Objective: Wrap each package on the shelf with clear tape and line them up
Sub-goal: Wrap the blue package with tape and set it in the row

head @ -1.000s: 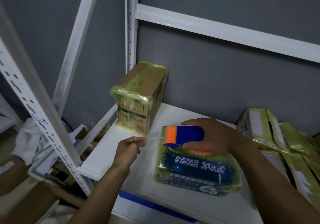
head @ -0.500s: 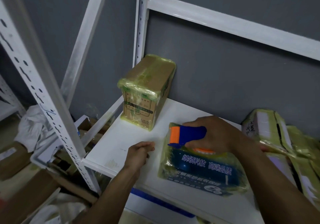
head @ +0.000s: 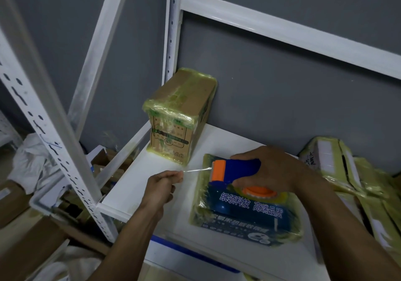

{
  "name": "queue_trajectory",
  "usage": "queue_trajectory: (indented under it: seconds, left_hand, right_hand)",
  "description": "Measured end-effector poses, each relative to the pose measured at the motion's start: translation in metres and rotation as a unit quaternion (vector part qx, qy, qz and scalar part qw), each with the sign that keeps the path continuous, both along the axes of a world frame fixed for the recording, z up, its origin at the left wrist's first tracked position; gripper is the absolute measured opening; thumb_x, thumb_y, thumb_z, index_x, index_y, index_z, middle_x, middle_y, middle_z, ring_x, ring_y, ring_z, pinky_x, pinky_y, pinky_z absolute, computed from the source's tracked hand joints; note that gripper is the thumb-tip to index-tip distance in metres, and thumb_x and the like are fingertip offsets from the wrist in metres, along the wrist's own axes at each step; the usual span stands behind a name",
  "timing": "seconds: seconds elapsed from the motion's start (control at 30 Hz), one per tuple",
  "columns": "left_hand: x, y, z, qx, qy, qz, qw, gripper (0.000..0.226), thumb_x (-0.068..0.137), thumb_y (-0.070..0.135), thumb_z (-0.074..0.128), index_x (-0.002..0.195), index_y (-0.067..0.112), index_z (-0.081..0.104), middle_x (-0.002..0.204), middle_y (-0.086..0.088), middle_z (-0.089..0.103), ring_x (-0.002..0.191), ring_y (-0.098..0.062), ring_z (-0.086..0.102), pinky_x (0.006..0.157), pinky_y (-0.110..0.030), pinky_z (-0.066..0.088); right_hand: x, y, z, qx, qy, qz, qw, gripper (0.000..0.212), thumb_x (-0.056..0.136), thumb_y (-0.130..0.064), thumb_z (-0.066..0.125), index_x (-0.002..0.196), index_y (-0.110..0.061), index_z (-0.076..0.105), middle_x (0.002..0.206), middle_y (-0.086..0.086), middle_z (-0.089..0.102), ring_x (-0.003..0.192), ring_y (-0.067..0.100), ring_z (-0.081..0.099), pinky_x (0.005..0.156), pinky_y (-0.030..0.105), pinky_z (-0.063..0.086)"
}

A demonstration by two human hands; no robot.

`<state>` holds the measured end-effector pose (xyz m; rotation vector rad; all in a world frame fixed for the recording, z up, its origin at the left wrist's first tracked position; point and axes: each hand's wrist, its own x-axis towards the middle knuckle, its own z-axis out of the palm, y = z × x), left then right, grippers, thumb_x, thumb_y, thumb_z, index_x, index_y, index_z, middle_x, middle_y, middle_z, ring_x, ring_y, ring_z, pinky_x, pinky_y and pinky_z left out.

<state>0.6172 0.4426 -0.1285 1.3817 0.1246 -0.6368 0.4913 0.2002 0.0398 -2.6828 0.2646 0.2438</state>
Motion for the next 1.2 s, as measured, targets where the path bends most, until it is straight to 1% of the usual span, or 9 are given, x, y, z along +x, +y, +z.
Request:
queue_trajectory:
  seconds: [0.1, 0.2, 0.33, 0.53, 0.7, 0.8, 0.93, 1.07, 1.2]
  left_hand:
    - [-0.007, -0.004, -0.011, 0.015, 0.029, -0.004, 0.999, 0.006, 0.085, 0.018, 0.077, 0.089, 0.015, 0.080, 0.073, 0.004, 0.070, 0.061, -0.013, 0.048, 0.053, -0.027, 0.039]
    - [-0.017, -0.012, -0.022, 0.006, 0.055, -0.021, 0.998, 0.008, 0.086, 0.013, 0.073, 0.088, 0.015, 0.081, 0.074, 0.000, 0.069, 0.057, -0.012, 0.046, 0.049, -0.026, 0.037]
    - [-0.021, -0.021, -0.023, 0.005, 0.067, -0.031, 0.997, 0.014, 0.089, 0.009, 0.068, 0.091, 0.015, 0.081, 0.073, -0.001, 0.068, 0.054, -0.013, 0.045, 0.047, -0.025, 0.036]
    - [-0.036, -0.033, -0.021, 0.046, 0.007, -0.070, 0.996, 0.014, 0.092, 0.019, 0.067, 0.086, 0.022, 0.079, 0.078, 0.007, 0.075, 0.057, -0.009, 0.057, 0.047, -0.019, 0.041]
    - [-0.035, -0.026, -0.016, 0.121, -0.108, -0.027, 0.986, 0.026, 0.084, 0.037, 0.081, 0.104, 0.028, 0.068, 0.100, 0.007, 0.070, 0.093, -0.010, 0.066, 0.073, -0.018, 0.047]
    - [-0.043, -0.024, -0.005, 0.020, -0.190, -0.049, 0.980, 0.016, 0.098, 0.035, 0.064, 0.098, 0.047, 0.076, 0.100, 0.019, 0.075, 0.100, -0.002, 0.069, 0.075, -0.007, 0.050]
    - [-0.056, -0.026, 0.004, -0.078, -0.198, -0.215, 0.953, 0.042, 0.097, 0.042, 0.066, 0.138, 0.037, 0.060, 0.123, 0.012, 0.072, 0.115, -0.005, 0.067, 0.089, -0.018, 0.054]
    - [-0.055, -0.028, 0.002, -0.045, -0.221, -0.241, 0.944, 0.050, 0.102, 0.017, 0.061, 0.148, 0.032, 0.047, 0.127, 0.012, 0.070, 0.117, -0.009, 0.066, 0.096, -0.028, 0.055]
    - [-0.036, -0.030, 0.001, 0.018, -0.240, -0.227, 0.943, 0.059, 0.103, 0.015, 0.058, 0.156, 0.026, 0.035, 0.142, 0.017, 0.056, 0.121, 0.004, 0.059, 0.095, -0.012, 0.048]
  right_hand:
    - [0.007, 0.004, -0.003, -0.027, 0.012, 0.006, 1.000, 0.080, 0.068, -0.068, 0.084, 0.140, -0.045, 0.059, 0.137, -0.020, 0.062, 0.111, -0.002, 0.060, 0.097, 0.024, 0.053]
    - [0.013, 0.004, -0.004, -0.037, 0.038, 0.009, 0.999, 0.087, 0.064, -0.075, 0.080, 0.142, -0.043, 0.058, 0.139, -0.015, 0.062, 0.116, 0.006, 0.060, 0.102, 0.036, 0.054]
    - [0.015, 0.005, -0.012, -0.042, 0.049, 0.007, 0.998, 0.099, 0.052, -0.085, 0.070, 0.142, -0.044, 0.058, 0.141, -0.014, 0.061, 0.119, 0.008, 0.060, 0.102, 0.039, 0.054]
    - [0.013, 0.001, -0.025, -0.047, 0.031, -0.010, 0.998, 0.085, 0.063, -0.080, 0.076, 0.140, -0.048, 0.057, 0.141, -0.018, 0.060, 0.119, 0.006, 0.058, 0.102, 0.037, 0.052]
    - [0.011, 0.002, -0.031, -0.083, 0.016, -0.007, 0.996, 0.085, 0.065, -0.084, 0.074, 0.140, -0.052, 0.052, 0.140, -0.021, 0.059, 0.116, 0.006, 0.058, 0.096, 0.031, 0.051]
    - [0.010, 0.005, -0.028, -0.075, -0.003, -0.004, 0.997, 0.076, 0.062, -0.084, 0.075, 0.126, -0.053, 0.049, 0.126, -0.024, 0.061, 0.104, 0.008, 0.061, 0.086, 0.033, 0.055]
    - [0.008, 0.009, -0.026, -0.073, -0.045, -0.033, 0.996, 0.062, 0.062, -0.077, 0.081, 0.111, -0.044, 0.064, 0.113, -0.020, 0.066, 0.100, 0.008, 0.062, 0.084, 0.037, 0.056]
    - [-0.001, 0.006, -0.021, -0.110, -0.034, -0.024, 0.993, 0.065, 0.076, -0.079, 0.069, 0.131, -0.045, 0.062, 0.135, -0.024, 0.059, 0.118, 0.004, 0.056, 0.100, 0.035, 0.050]
    - [-0.012, -0.003, -0.018, -0.095, 0.017, 0.059, 0.994, 0.068, 0.095, -0.067, 0.055, 0.156, -0.047, 0.033, 0.156, -0.038, 0.025, 0.133, -0.004, 0.044, 0.107, 0.032, 0.046]
